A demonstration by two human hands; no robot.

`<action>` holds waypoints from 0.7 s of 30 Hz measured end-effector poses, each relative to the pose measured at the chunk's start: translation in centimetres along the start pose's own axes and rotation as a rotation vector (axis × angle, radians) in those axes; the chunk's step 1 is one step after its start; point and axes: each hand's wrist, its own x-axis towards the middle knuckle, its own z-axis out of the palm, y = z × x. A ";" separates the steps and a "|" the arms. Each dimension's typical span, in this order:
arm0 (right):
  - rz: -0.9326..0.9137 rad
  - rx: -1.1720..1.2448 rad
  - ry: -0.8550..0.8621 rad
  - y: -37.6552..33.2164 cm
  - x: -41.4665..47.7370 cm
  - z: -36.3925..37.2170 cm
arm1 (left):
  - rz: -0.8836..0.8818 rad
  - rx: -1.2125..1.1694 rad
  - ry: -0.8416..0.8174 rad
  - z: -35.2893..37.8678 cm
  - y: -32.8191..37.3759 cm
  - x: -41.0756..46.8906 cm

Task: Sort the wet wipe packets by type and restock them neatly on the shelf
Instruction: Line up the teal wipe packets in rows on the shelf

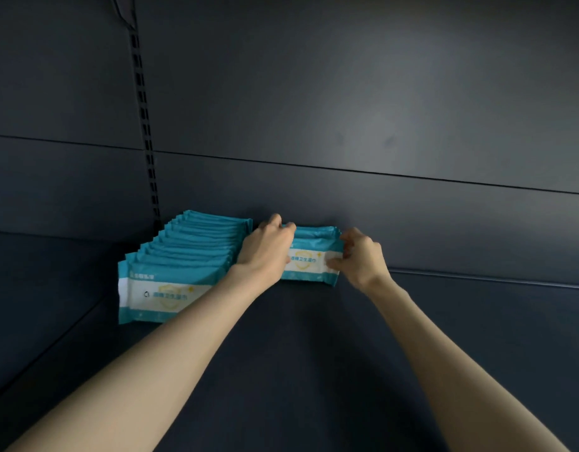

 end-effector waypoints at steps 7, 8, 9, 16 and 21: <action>-0.109 -0.046 0.063 1.0 0.4 0.7 | -0.029 0.240 0.082 2.2 0.2 1.1; -0.134 -0.056 0.039 1.0 0.4 0.8 | -0.038 0.258 0.091 2.4 0.3 1.2; -0.156 -0.075 0.002 1.1 0.5 1.0 | -0.044 0.270 0.098 2.5 0.4 1.2; -0.185 -0.170 -0.080 1.2 0.3 1.6 | -0.085 0.232 0.083 2.2 0.3 1.4; -0.194 -0.212 -0.078 1.0 0.3 1.6 | -0.062 0.219 0.035 2.8 0.2 1.7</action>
